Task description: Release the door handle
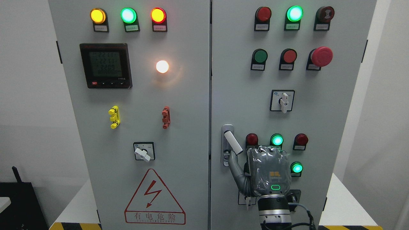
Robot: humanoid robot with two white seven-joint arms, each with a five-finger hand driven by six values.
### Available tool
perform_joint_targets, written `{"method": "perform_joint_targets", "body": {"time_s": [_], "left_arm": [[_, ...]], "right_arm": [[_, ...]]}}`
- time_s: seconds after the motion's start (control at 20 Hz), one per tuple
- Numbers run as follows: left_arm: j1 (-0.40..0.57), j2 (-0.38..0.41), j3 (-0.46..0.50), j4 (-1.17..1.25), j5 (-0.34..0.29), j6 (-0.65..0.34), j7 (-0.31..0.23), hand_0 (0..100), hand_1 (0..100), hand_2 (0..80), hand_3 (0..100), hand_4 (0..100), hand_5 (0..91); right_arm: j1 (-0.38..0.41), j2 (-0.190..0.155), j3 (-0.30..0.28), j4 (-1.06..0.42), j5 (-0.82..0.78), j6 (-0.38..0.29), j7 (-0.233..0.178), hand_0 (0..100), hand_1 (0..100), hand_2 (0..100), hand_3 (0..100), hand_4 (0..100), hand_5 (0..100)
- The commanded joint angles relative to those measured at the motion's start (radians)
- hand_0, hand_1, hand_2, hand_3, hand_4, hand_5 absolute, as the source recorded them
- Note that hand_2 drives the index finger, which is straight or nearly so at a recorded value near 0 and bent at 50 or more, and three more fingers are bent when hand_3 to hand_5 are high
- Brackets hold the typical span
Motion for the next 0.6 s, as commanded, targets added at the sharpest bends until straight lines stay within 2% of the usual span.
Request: {"method": "perform_joint_targets", "body": {"time_s": [0.0,0.55], "left_arm": [[0.031,0.000,0.000,-0.031,0.000,0.000,0.001,12,39,0.0,0,0,0.0],[0.031,0.000,0.000,-0.031,0.000,0.000,0.001,12,39,0.0,0,0,0.0]], "right_arm": [[0.000,0.000,-0.006,0.000,0.000,-0.001,0.004,58,0,100,100,100,96],[0.000,0.000,-0.011,-0.003,0.000,0.001,0.004,58,0,100,100,100,97]]}}
